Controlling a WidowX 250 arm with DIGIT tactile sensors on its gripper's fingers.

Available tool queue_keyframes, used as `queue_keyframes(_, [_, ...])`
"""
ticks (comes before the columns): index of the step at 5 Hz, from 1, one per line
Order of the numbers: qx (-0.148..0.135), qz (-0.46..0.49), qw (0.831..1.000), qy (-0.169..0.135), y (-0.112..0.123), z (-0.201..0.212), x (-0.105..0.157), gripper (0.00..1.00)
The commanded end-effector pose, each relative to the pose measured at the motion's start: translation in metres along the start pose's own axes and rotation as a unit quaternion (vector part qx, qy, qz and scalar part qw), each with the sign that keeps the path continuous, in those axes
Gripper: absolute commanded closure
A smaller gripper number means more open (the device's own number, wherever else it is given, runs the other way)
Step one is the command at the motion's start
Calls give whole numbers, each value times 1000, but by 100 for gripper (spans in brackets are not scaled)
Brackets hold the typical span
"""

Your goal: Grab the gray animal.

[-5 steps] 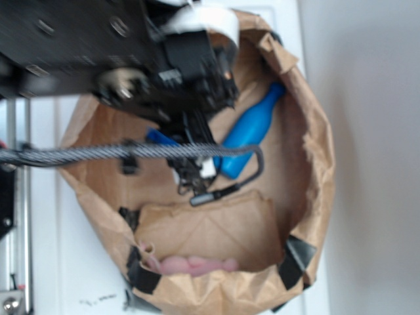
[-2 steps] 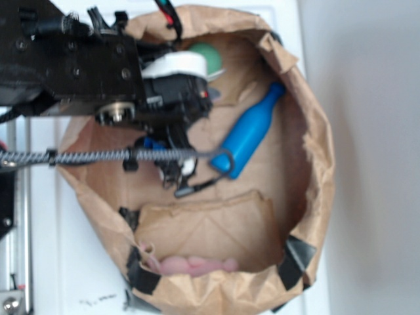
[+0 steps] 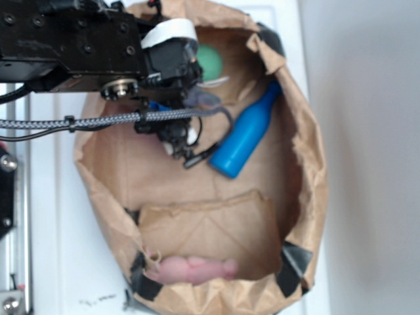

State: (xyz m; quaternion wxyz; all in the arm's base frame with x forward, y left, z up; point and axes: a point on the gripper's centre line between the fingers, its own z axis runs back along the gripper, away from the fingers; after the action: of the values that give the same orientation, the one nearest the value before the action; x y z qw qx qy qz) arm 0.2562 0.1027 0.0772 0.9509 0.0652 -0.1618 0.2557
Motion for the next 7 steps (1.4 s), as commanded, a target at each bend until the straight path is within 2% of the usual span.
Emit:
queue_keyframes(1, [18, 73, 997, -22, 16, 3, 14, 0])
queue_keyframes(3, [11, 66, 997, -27, -6, -25, 19, 0])
queue_keyframes(4, [20, 61, 998, -22, -13, -31, 16, 0])
queue_keyframes(5, [18, 52, 998, -16, -13, -26, 12, 100])
queue_keyframes(6, [6, 13, 1000, 0, -11, 5, 10, 100])
queue_keyframes(7, [-39, -24, 998, 41, -16, 40, 23, 100])
